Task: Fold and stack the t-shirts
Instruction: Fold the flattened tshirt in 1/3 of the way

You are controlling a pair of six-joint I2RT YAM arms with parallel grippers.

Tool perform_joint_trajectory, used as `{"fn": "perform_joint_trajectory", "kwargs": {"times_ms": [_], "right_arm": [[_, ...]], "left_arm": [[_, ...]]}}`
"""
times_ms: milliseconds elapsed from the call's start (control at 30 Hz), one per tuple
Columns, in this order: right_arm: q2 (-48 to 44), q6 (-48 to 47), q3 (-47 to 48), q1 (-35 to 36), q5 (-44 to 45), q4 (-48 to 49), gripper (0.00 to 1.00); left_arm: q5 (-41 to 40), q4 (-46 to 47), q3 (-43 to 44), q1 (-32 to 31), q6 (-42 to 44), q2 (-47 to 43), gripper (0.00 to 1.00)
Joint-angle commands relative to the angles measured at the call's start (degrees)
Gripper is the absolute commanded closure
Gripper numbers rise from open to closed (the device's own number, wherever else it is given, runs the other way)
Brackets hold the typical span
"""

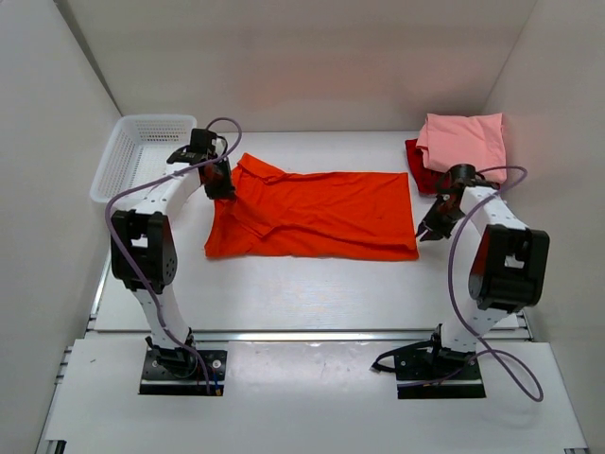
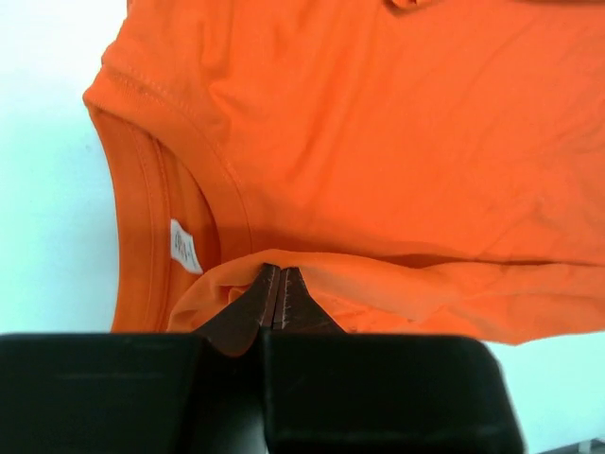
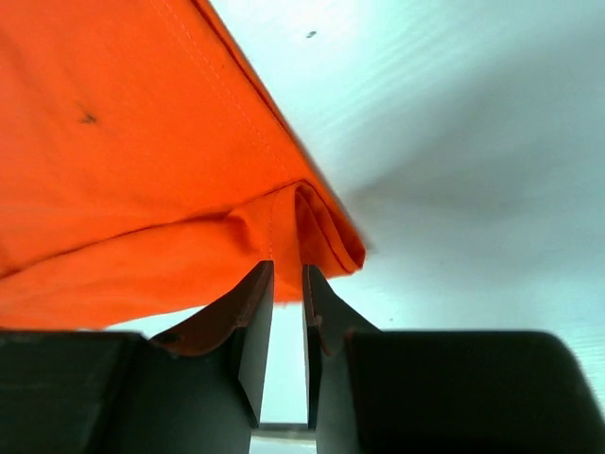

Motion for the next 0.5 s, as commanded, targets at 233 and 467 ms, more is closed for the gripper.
{"fn": "perform_joint_trajectory", "kwargs": {"times_ms": [233,467], "right_arm": [[-12.09,8.13,-11.95,-3.58,-6.11,18.97,0.68],[-4.27,-8.74,-2.03,6.25,0.28,8.53,0.76]], "left_arm": [[1.69,7.04,0.72,1.26,-2.76,1.30,0.69],[1.35,7.48,-3.32,1.44,-2.41,-0.54,0.50]]}}
